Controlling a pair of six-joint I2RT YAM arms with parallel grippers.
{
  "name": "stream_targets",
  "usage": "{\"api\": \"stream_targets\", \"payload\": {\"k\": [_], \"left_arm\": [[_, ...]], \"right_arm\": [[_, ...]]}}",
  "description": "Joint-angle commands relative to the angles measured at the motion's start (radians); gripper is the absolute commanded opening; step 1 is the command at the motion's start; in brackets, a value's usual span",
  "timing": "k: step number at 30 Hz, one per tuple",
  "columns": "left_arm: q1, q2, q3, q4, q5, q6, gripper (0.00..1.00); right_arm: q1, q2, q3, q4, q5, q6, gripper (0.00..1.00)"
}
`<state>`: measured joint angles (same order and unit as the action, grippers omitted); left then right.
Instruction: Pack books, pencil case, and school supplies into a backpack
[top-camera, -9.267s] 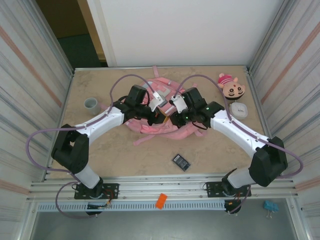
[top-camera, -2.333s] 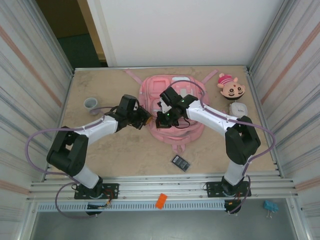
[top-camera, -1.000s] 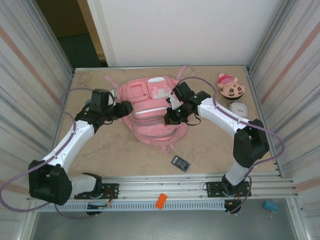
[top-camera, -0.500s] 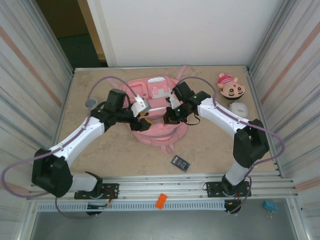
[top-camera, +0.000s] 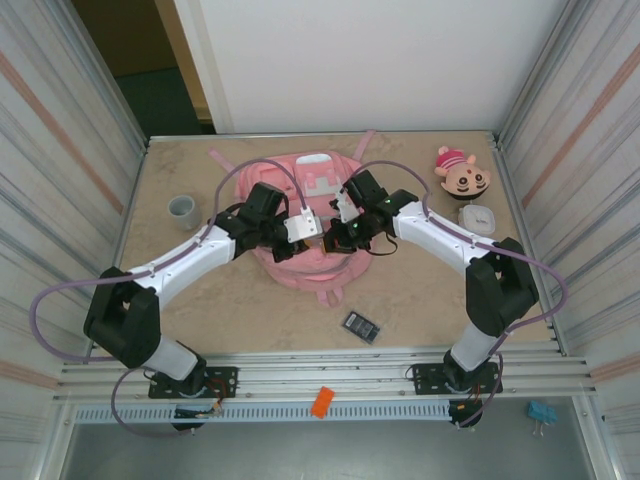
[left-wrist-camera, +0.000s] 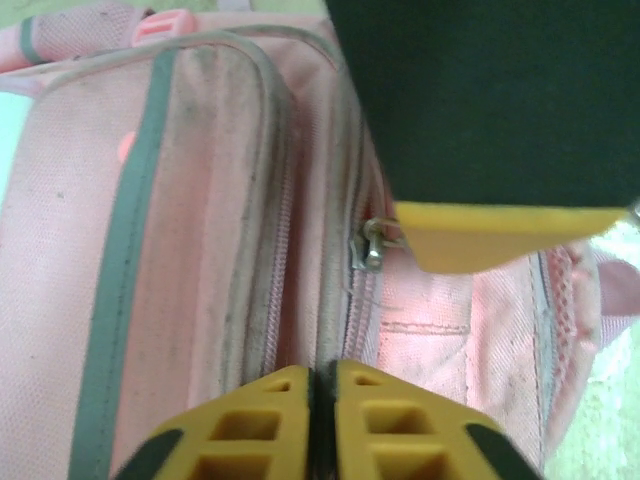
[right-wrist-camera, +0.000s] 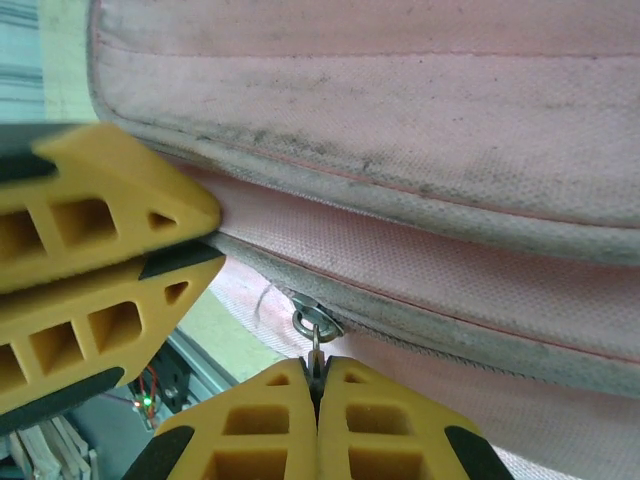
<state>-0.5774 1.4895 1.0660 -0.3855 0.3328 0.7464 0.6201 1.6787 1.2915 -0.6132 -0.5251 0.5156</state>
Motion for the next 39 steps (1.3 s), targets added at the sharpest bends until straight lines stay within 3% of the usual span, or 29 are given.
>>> {"api": "stream_targets", "payload": {"k": [1,4,10,12,15,16,17,18,20,22,28,33,39], "left_arm": [[0.026,-0.039,-0.028,-0.051,-0.001,0.158,0.04],[0.041,-0.061,-0.039,-0.084,0.062,0.22,0.02],[0.053,-0.092,-0.051,-0.026,0.087,0.155,0.0],[0.058,-0.108,-0.051,-0.004,0.094,0.077,0.09],[0.09,-0.165,-0.073,0.056,0.14,-0.139,0.36],[0.1,-0.193,-0.09,0.087,0.138,-0.234,0.47],[0.106,-0.22,-0.107,0.121,0.113,-0.351,0.54],[0.109,-0.242,-0.119,0.134,0.079,-0.431,0.58],[0.113,-0.286,-0.134,0.114,0.034,-0.537,0.62],[0.113,-0.317,-0.156,0.096,0.025,-0.556,0.65],[0.121,-0.341,-0.168,0.006,-0.125,-0.654,0.69],[0.126,-0.341,-0.196,0.025,-0.115,-0.716,0.69],[0.126,-0.337,-0.205,0.063,-0.102,-0.756,0.69]], "right_arm": [[-0.023,-0.044,0.005,-0.039,-0.038,-0.002,0.0],[-0.063,-0.017,0.062,-0.117,-0.078,-0.015,0.0],[-0.069,0.05,0.178,-0.249,-0.145,0.007,0.0],[-0.068,0.055,0.183,-0.249,-0.141,0.014,0.0],[-0.065,0.058,0.185,-0.246,-0.121,0.017,0.0],[-0.061,0.052,0.187,-0.243,-0.105,0.023,0.1],[-0.06,0.045,0.19,-0.243,-0.085,0.039,0.29],[-0.063,0.039,0.188,-0.241,-0.084,0.055,0.36],[-0.082,0.014,0.167,-0.221,-0.109,0.086,0.43],[-0.107,-0.023,0.127,-0.188,-0.115,0.127,0.46],[-0.233,-0.113,-0.051,-0.024,-0.118,0.34,0.48],[-0.253,-0.098,-0.155,0.117,-0.055,0.556,0.51],[-0.236,-0.013,-0.157,0.25,-0.04,0.64,0.5]]}}
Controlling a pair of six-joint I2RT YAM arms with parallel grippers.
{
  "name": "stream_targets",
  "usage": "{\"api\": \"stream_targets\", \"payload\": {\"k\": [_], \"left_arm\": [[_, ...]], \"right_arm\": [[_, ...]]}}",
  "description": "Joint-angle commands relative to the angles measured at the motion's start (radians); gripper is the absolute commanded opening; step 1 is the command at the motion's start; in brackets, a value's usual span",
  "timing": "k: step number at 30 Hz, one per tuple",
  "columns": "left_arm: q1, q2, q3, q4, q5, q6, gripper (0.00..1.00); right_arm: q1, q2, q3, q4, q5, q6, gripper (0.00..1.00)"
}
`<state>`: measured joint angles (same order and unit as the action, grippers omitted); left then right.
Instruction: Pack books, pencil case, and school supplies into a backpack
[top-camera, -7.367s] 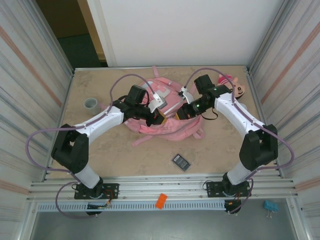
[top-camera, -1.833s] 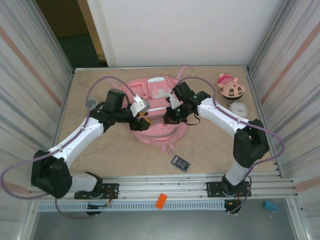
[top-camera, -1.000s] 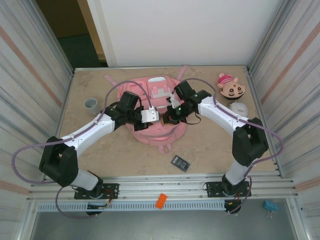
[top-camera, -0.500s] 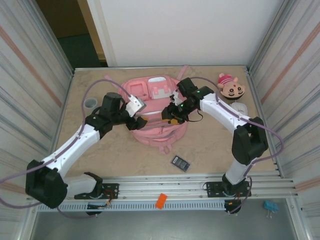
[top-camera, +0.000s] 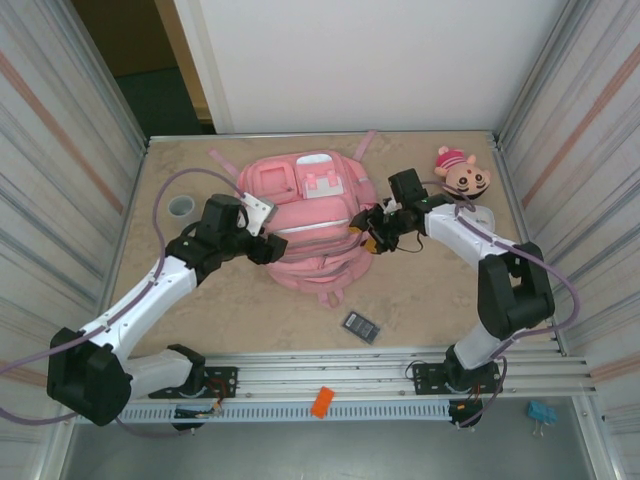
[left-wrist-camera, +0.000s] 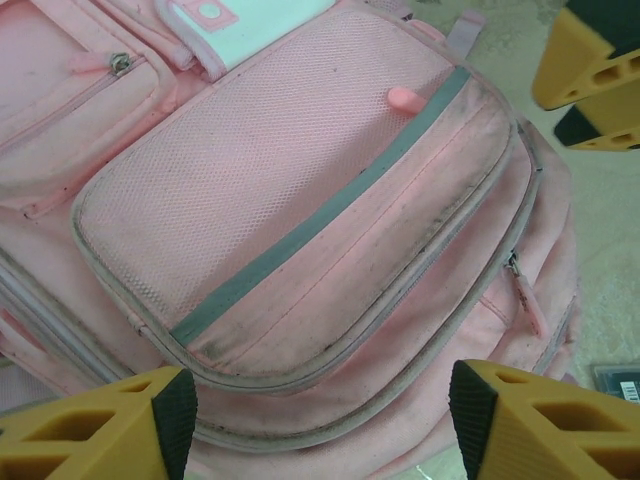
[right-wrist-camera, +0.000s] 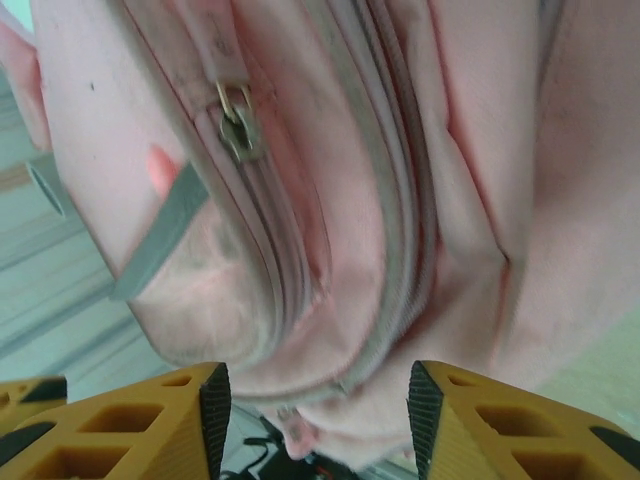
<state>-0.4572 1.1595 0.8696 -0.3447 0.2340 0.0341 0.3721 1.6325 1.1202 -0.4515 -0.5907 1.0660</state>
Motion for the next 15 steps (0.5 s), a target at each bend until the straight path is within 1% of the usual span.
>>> {"api": "stream_targets", "payload": {"k": [1,3,8,12,15], "left_arm": [[0.006,-0.006,-0.009,0.023,0.0,-0.035,0.69],[0.004,-0.004,-0.013,0.033,0.001,0.0,0.69],[-0.012,0.02,0.008,0.053,-0.015,0.146,0.7],[-0.017,0.079,0.047,0.044,-0.031,0.259,0.71],[-0.02,0.126,0.08,0.027,-0.04,0.325,0.72]], "right_arm": [[0.014,0.044,0.018,0.092,0.033,0.09,0.5],[0.017,0.062,0.021,0.112,0.036,0.095,0.5],[0.02,0.098,0.03,0.122,0.048,0.095,0.49],[0.037,0.101,0.034,0.118,0.087,0.142,0.52],[0.05,0.094,0.03,0.116,0.121,0.162,0.58]]}}
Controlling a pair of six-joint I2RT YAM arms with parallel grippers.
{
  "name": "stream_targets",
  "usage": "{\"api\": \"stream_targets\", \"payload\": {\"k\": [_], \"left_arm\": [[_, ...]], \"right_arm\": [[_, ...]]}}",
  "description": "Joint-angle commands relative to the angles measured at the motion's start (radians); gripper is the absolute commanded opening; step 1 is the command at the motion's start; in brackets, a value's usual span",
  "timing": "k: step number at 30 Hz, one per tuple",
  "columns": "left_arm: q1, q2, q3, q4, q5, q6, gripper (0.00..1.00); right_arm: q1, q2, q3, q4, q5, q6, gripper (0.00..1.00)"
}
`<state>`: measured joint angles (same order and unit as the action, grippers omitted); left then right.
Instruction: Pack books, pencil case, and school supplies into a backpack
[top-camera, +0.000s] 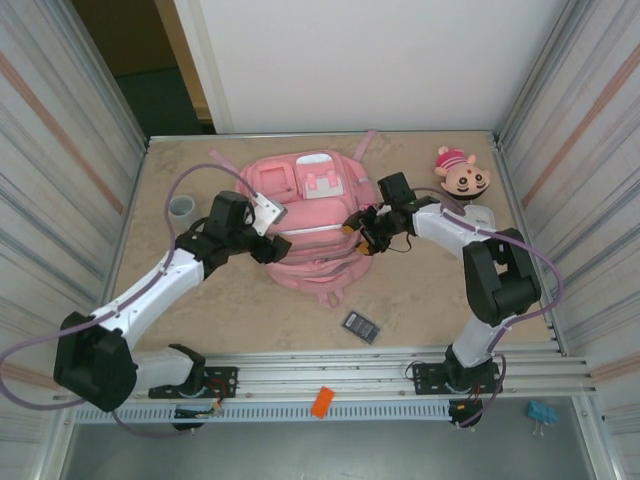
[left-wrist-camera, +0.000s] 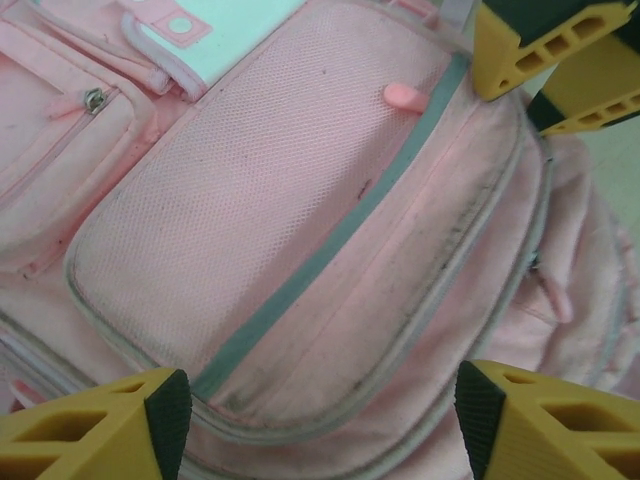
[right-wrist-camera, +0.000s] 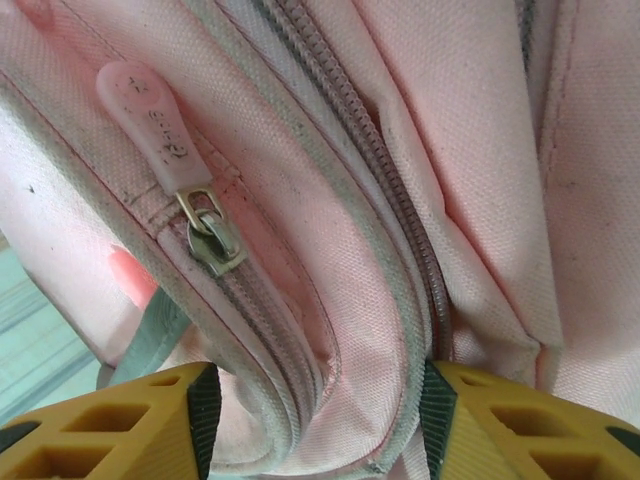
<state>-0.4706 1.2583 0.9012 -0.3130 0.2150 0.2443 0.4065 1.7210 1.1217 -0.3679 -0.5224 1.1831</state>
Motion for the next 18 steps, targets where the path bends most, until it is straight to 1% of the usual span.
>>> {"api": "stream_targets", "payload": {"k": [1,3,7,12,14,18], "left_arm": [[-0.011,0.041,0.056,-0.003,-0.019,0.134,0.73],[-0.019,0.065,0.068,0.0,-0.017,0.18,0.74],[-0.055,0.155,0.112,-0.002,-0.03,0.322,0.77],[-0.106,0.268,0.185,-0.082,0.053,0.544,0.81],[-0.117,0.306,0.203,-0.089,0.039,0.574,0.81],[-0.122,0.389,0.232,-0.052,-0.051,0.559,0.8]], "right_arm": [[0.021,0.0,0.026,0.034,0.069,0.053,0.59],[0.029,-0.015,0.023,0.037,0.088,0.059,0.61],[0.034,-0.033,0.013,0.044,0.093,0.063,0.61],[0.035,-0.059,0.001,0.041,0.1,0.067,0.61],[0.035,-0.073,-0.007,0.04,0.107,0.071,0.61],[0.035,-0.101,-0.025,0.042,0.11,0.077,0.61]]}}
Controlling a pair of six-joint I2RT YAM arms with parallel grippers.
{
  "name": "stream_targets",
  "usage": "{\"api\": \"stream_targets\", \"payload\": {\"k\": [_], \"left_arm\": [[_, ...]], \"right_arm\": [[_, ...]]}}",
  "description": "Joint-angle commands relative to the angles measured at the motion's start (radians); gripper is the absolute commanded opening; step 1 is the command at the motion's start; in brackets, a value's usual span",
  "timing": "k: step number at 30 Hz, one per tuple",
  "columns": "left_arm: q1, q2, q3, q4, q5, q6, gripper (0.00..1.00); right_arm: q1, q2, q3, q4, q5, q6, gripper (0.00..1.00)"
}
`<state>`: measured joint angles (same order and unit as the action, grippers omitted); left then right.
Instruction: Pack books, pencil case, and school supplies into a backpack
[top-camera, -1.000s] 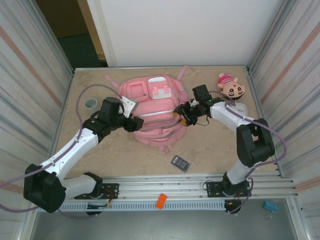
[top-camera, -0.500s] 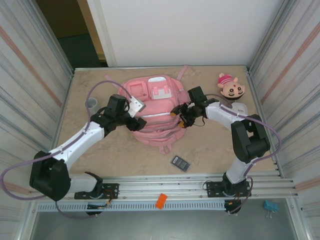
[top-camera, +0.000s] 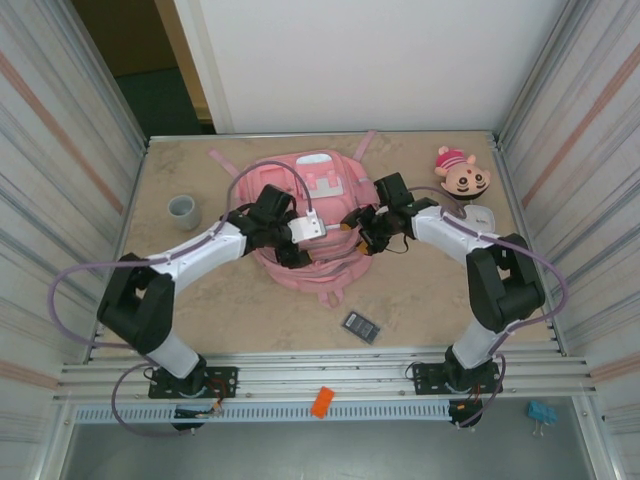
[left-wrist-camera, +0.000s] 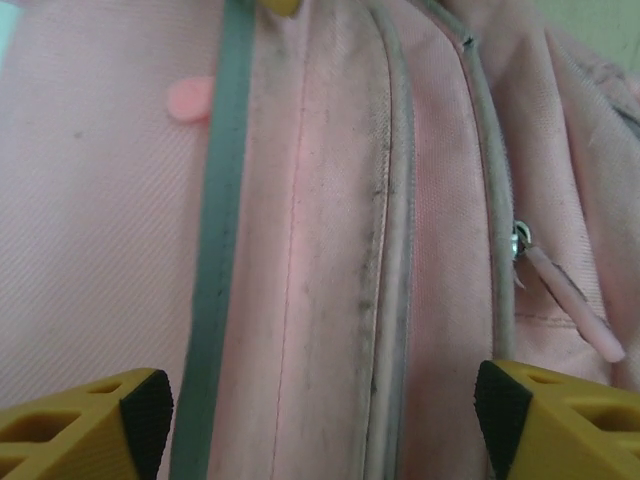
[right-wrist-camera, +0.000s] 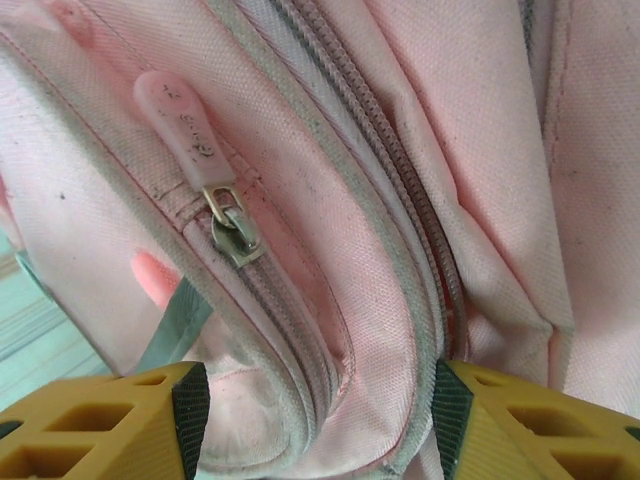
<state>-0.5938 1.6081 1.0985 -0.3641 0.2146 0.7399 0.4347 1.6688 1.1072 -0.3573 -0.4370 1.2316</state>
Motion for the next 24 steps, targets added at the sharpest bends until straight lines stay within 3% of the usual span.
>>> {"api": "stream_targets", "payload": {"k": [1,2,5,9,16,20,24], "left_arm": [[0.002,0.056,0.036,0.021,-0.072,0.054,0.78],[0.001,0.071,0.042,0.038,-0.097,0.038,0.7],[0.0,0.059,0.072,0.04,-0.105,-0.02,0.28],[0.041,-0.067,0.038,0.1,0.079,-0.144,0.02],[0.12,-0.194,-0.084,0.262,0.306,-0.338,0.0],[0.13,-0.187,-0.091,0.254,0.317,-0.358,0.0],[0.143,-0.195,-0.103,0.309,0.368,-0.405,0.0]], "right_arm": [[0.007,-0.057,-0.012,0.029,0.023,0.027,0.61],[0.006,-0.063,-0.016,0.026,0.02,0.025,0.61],[-0.002,-0.093,-0.031,0.01,0.022,0.008,0.61],[-0.008,-0.128,-0.065,0.047,-0.002,-0.006,0.61],[0.009,-0.133,-0.079,0.284,-0.104,0.06,0.61],[0.015,-0.104,-0.069,0.427,-0.119,0.126,0.6],[0.018,-0.074,-0.065,0.43,-0.092,0.172,0.59]]}}
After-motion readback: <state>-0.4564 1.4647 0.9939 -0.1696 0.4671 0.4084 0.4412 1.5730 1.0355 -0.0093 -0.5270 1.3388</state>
